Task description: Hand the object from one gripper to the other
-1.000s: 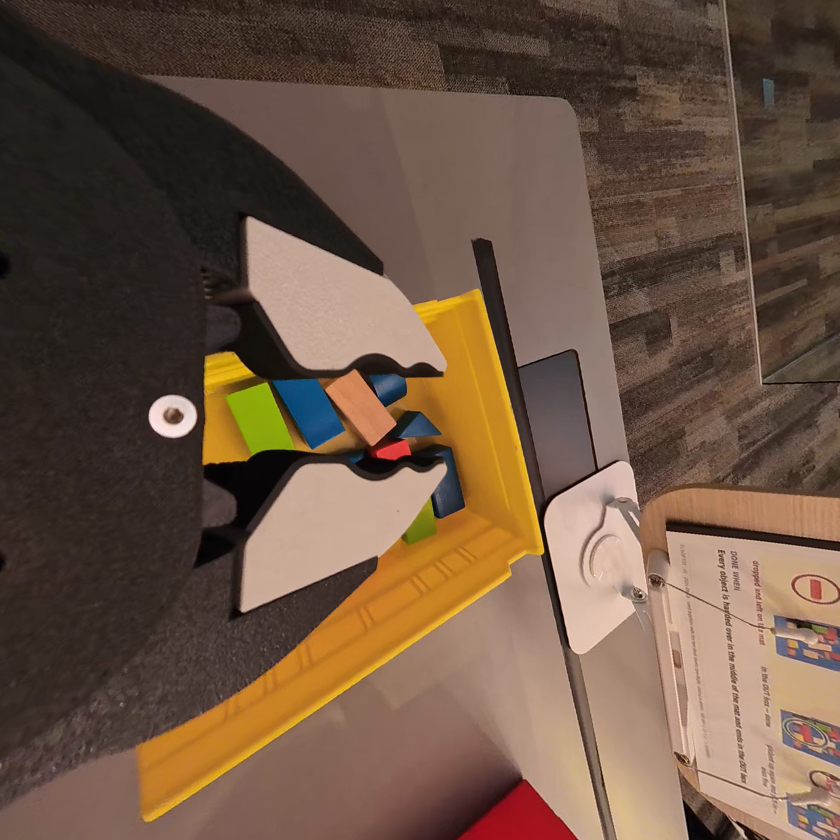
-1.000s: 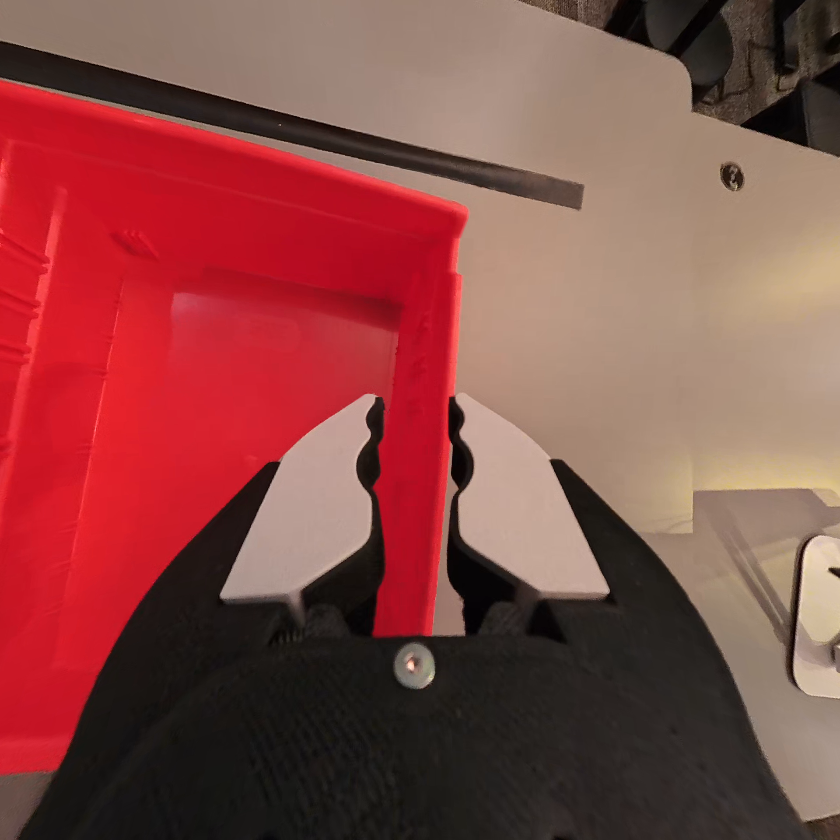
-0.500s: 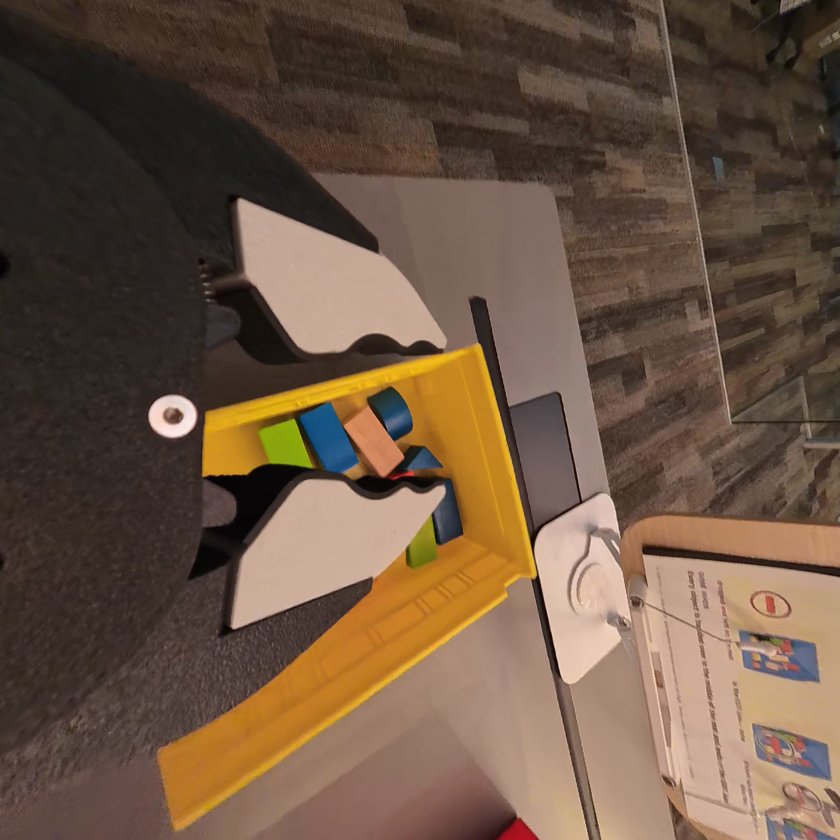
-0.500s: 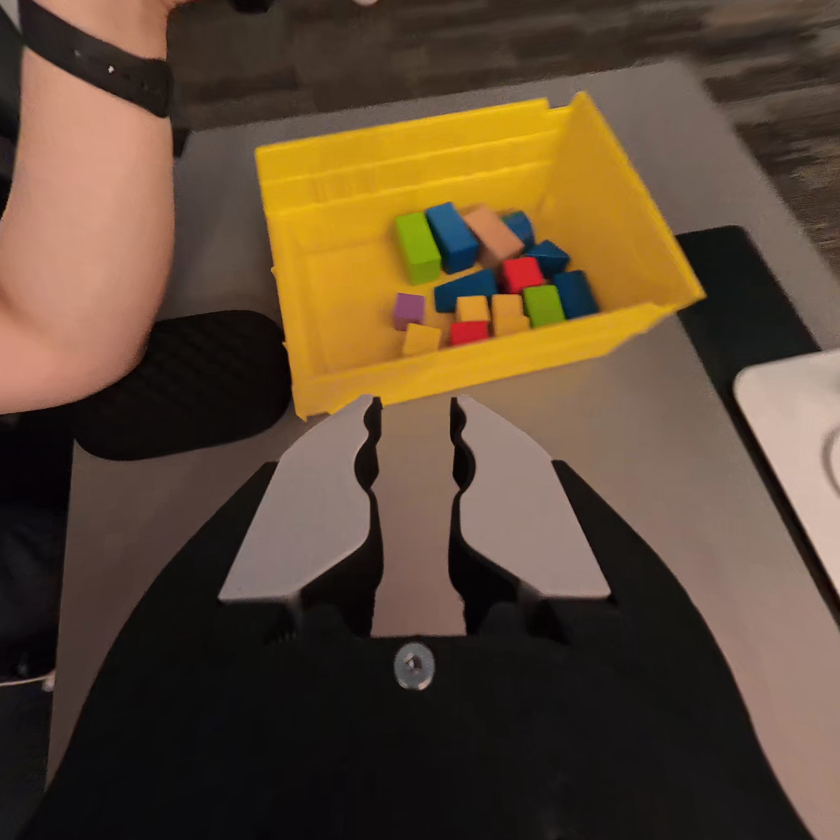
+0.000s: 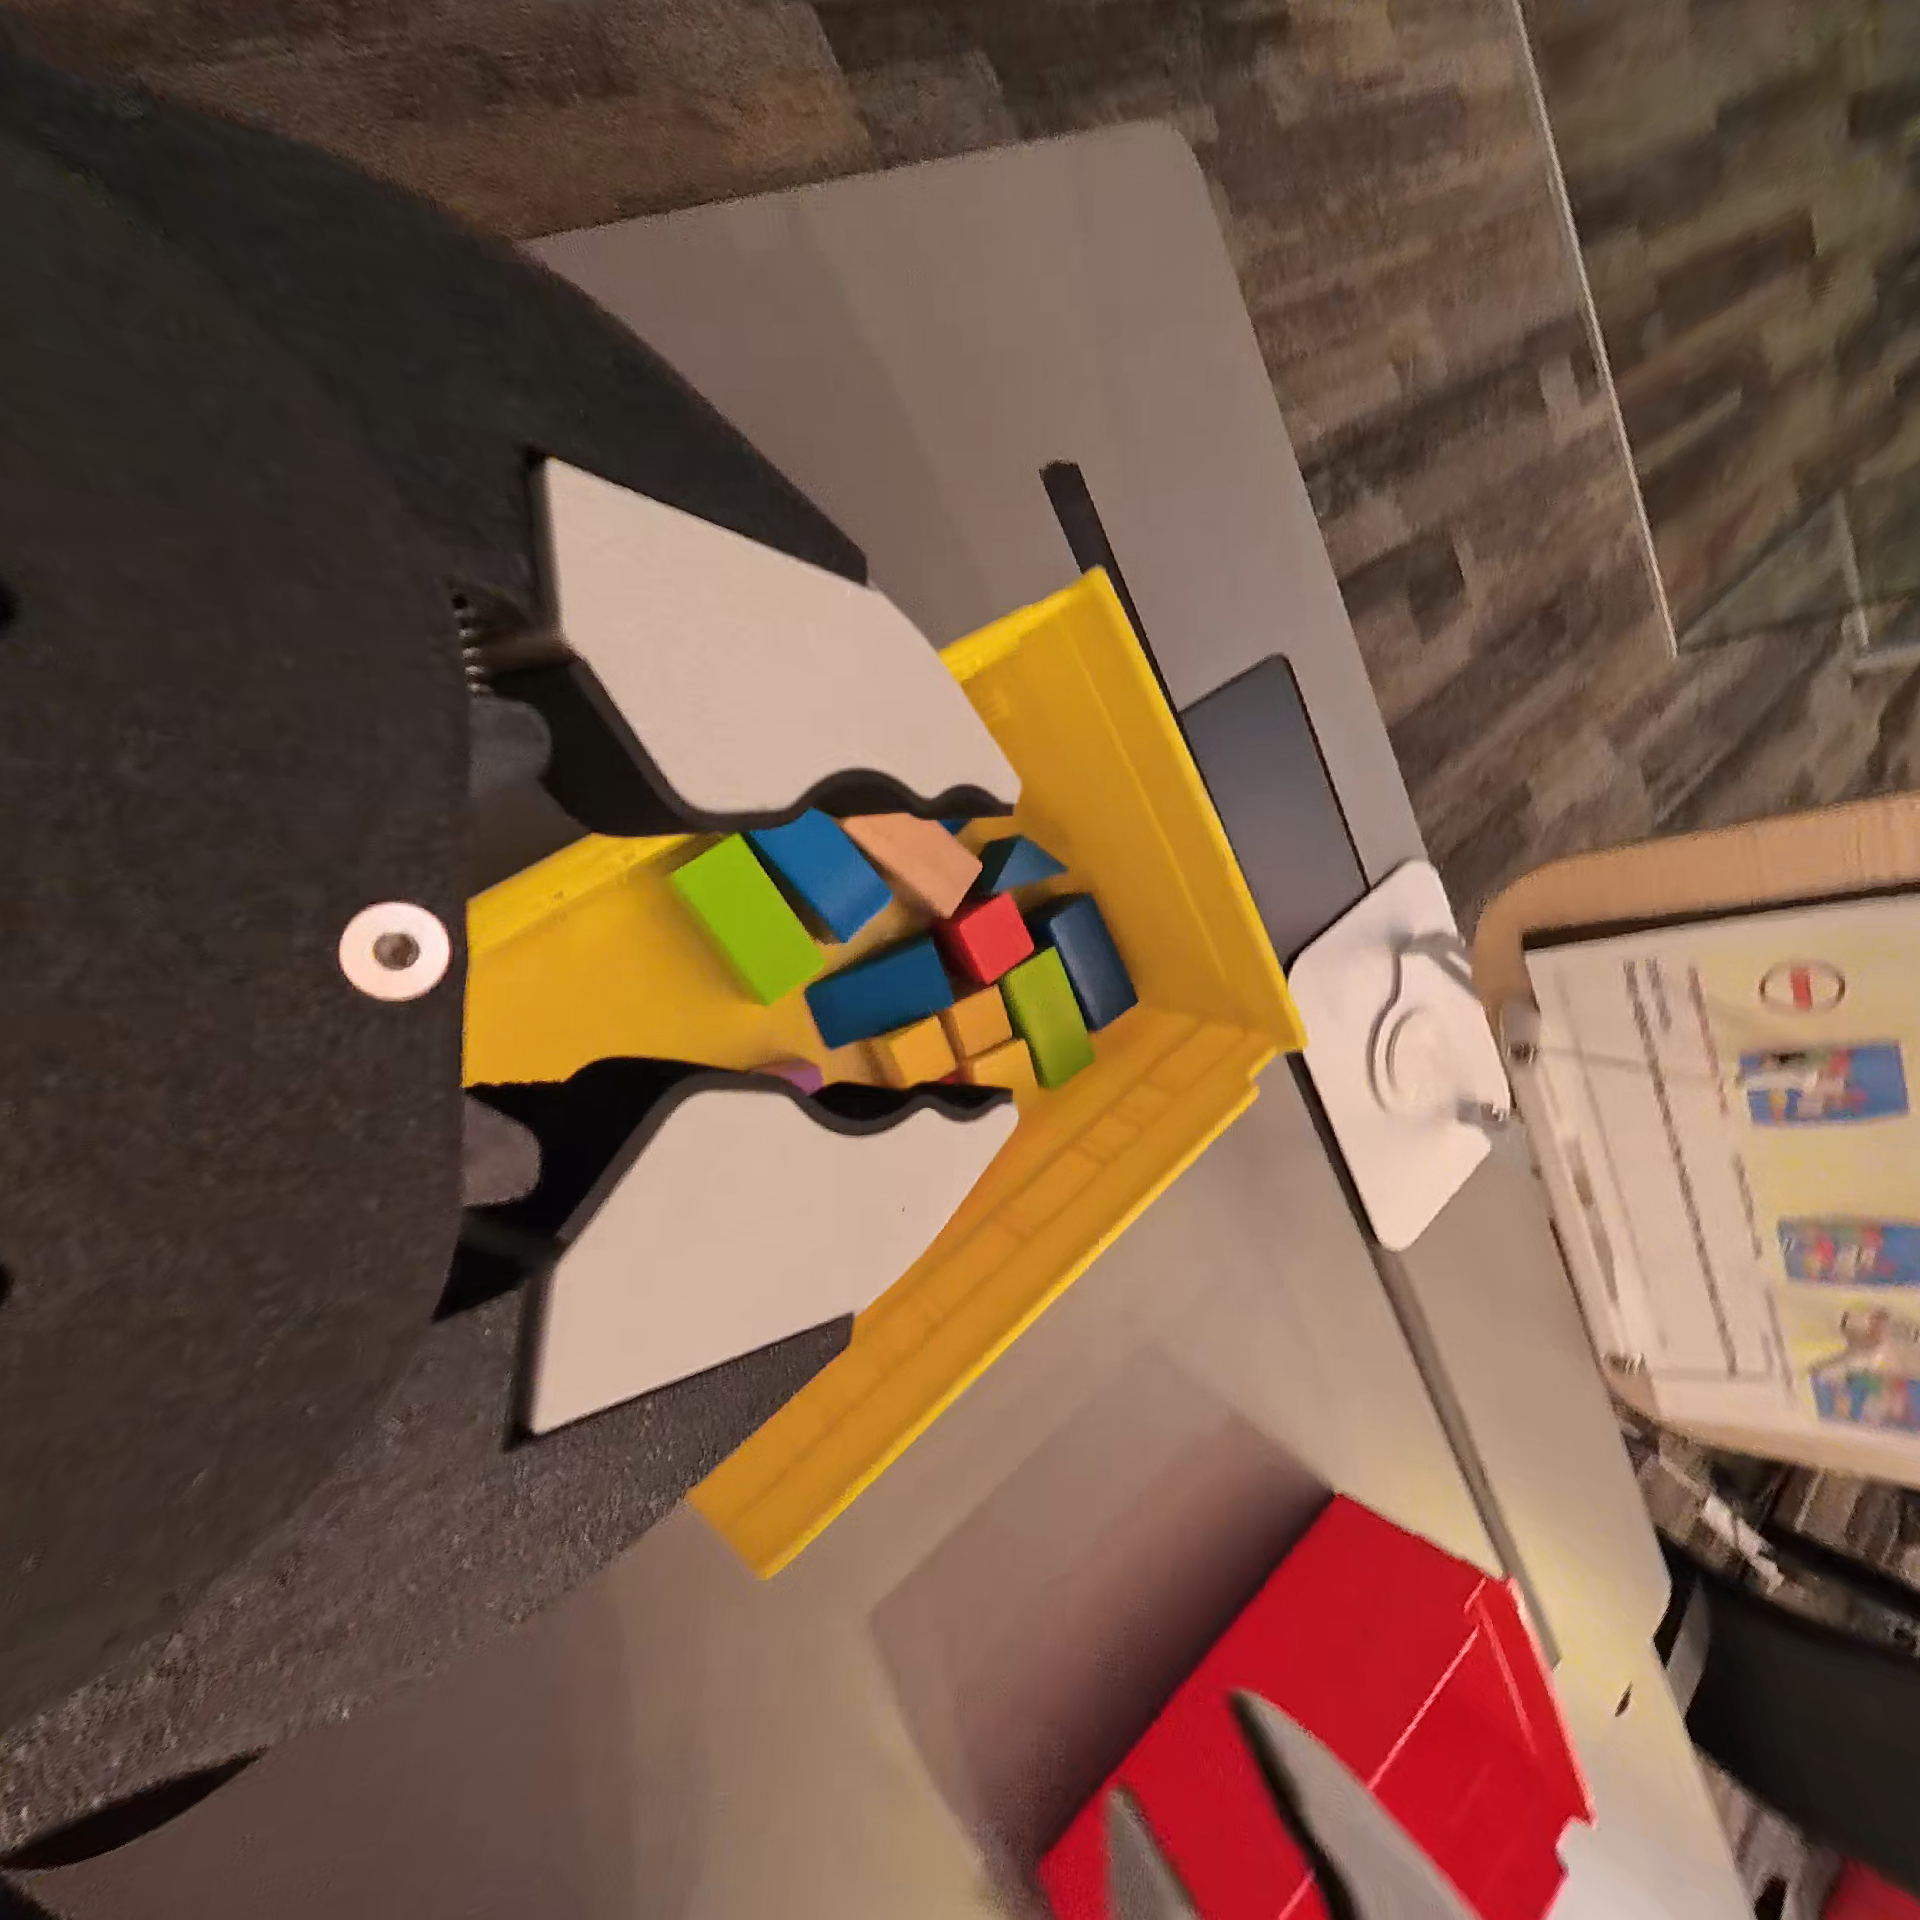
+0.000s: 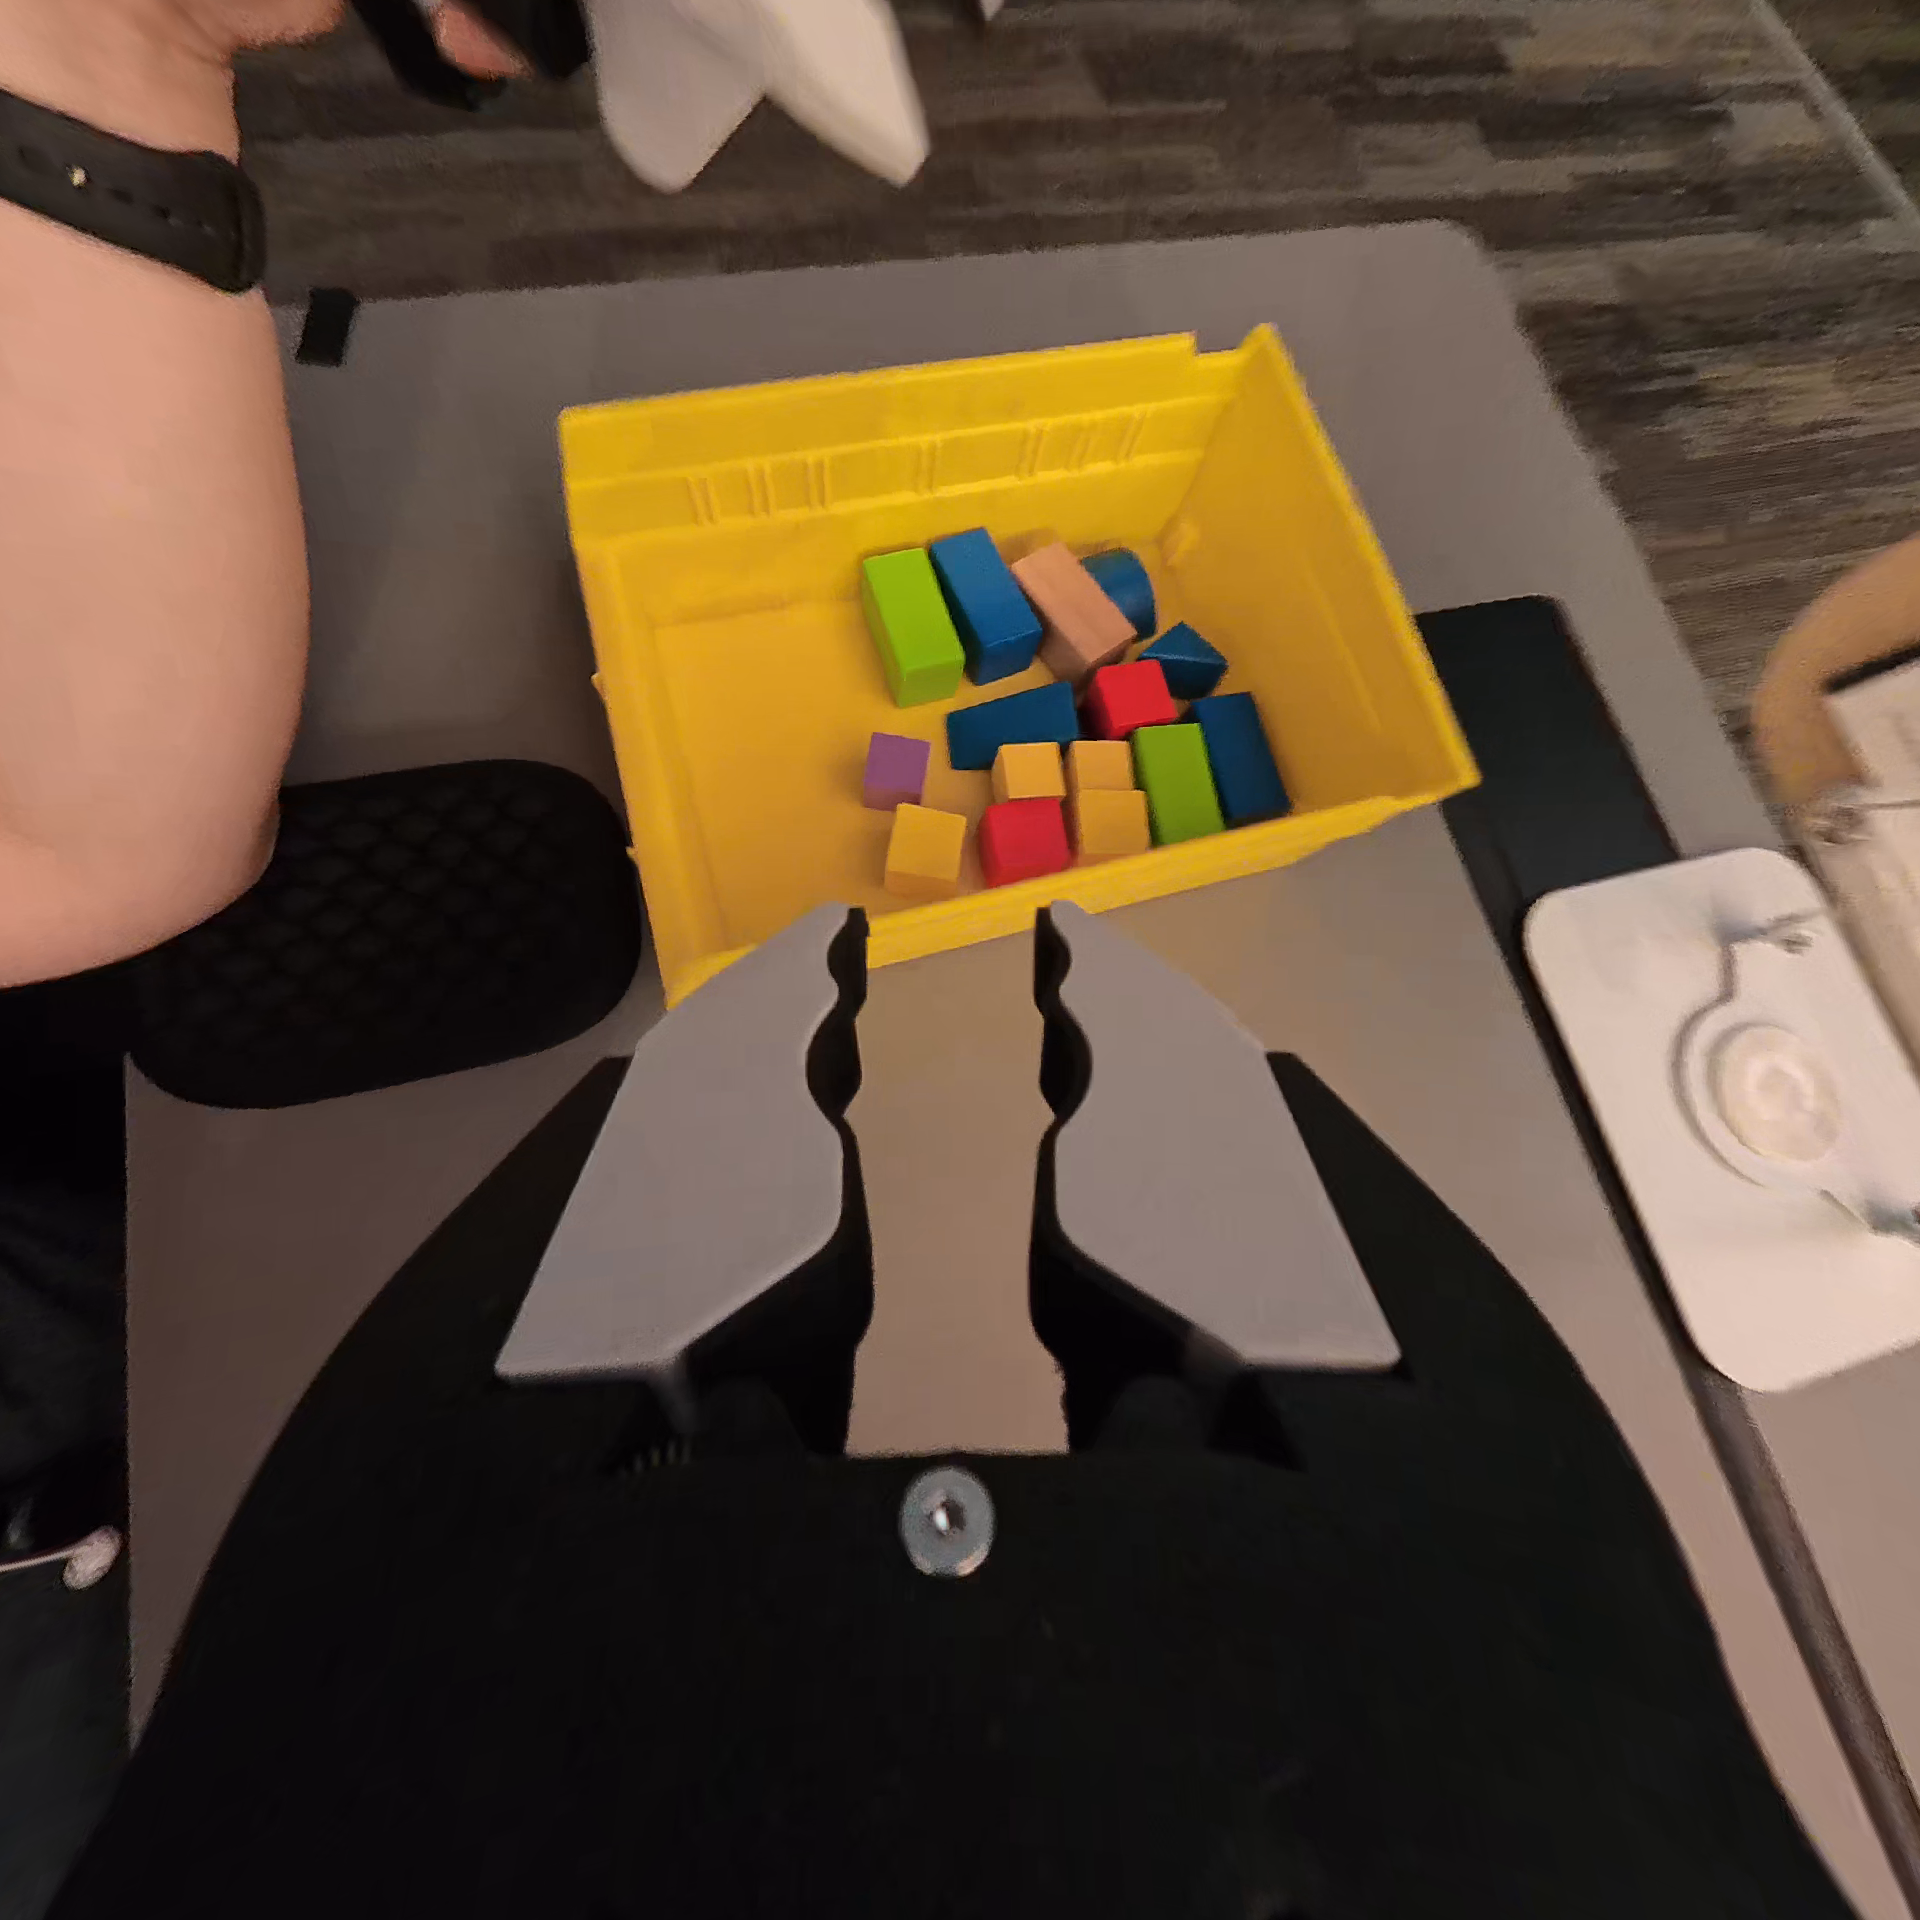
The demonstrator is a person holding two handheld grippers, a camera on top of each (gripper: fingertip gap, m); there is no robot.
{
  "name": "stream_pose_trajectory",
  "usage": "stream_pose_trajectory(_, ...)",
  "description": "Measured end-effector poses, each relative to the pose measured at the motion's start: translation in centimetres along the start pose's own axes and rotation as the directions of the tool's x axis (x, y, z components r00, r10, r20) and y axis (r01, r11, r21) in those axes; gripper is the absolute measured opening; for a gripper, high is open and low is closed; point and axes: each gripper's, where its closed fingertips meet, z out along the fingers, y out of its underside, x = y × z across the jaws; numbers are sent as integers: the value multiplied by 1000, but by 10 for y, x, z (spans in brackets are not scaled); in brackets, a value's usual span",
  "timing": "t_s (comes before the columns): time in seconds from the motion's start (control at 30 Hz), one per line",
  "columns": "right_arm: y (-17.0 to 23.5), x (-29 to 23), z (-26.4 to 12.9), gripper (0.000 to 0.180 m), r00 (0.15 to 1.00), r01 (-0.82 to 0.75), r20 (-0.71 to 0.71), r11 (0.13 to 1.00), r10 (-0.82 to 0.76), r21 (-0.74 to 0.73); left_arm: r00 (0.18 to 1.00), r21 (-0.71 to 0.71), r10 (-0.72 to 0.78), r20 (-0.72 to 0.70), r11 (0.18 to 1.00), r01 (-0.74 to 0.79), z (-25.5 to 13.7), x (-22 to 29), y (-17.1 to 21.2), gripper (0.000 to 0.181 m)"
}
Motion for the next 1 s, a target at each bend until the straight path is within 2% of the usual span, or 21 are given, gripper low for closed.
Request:
stream_pose_trajectory(0.27, 6, 41, -94, 33, 980, -44, -183, 983, 77, 178, 998, -31, 3, -69, 999, -6, 3, 22, -8, 48)
stream_pose_trajectory(0.37, 25, 51, -123, 34, 966, -64, -230, 972, 118, 226, 987, -55, -18, -158, 998, 10, 6, 46, -3, 43)
stream_pose_trajectory(0.47, 49, 66, -157, 34, 945, -90, -279, 957, 170, 277, 962, -150, -47, -270, 989, 6, 17, 83, 23, 40)
stream_pose_trajectory(0.6, 83, 93, -200, 34, 897, -158, -340, 923, 283, 350, 987, -359, -36, -157, 933, -23, 51, 94, 73, 46)
stream_pose_trajectory(0.7, 99, 102, -222, 34, 880, -196, -335, 899, 338, 392, 997, -454, -18, -77, 891, -19, 74, 92, 96, 48)
stream_pose_trajectory(0.87, 119, 109, -240, 34, 862, -216, -350, 889, 368, 404, 1000, -601, 26, -13, 799, -29, 104, 90, 131, 49)
stream_pose_trajectory(1.0, 127, 113, -244, 34, 857, -242, -337, 881, 390, 406, 998, -642, 54, 9, 766, -36, 119, 89, 143, 48)
